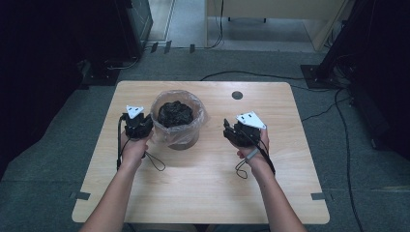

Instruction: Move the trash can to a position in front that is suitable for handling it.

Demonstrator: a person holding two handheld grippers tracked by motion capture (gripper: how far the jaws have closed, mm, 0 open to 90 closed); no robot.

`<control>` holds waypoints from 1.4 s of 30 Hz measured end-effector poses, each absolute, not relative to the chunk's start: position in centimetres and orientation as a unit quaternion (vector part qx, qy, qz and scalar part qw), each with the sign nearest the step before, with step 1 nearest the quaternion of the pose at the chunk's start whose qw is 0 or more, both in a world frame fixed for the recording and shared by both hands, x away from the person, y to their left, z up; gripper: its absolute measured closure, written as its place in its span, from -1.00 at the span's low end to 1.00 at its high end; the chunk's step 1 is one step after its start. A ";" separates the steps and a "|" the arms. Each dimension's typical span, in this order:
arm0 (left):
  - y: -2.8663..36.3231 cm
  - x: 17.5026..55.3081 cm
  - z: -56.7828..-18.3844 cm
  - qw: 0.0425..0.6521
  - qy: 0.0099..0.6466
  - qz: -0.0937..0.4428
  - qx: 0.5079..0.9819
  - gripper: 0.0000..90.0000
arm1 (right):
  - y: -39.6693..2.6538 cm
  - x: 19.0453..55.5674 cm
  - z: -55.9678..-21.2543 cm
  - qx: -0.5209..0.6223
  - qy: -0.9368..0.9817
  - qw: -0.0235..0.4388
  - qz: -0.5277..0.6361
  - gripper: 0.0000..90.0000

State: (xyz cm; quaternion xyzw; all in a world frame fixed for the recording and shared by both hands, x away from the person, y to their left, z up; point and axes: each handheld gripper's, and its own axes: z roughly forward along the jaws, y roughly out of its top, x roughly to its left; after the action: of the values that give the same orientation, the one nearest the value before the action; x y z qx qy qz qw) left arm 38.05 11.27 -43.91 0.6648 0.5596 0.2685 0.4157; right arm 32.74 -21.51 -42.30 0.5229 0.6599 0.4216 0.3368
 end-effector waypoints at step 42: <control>7.7 38.5 -44.4 0.424 0.552 0.251 0.673 1.00 | -18.2 40.7 -45.3 0.486 0.679 0.292 0.467 1.00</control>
State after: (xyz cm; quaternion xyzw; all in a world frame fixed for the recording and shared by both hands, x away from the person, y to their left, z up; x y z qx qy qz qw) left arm 38.53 7.73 -44.43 0.6729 0.5519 0.2511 0.4237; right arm 40.69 -18.19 -45.29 0.4864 0.6786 0.4666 0.2918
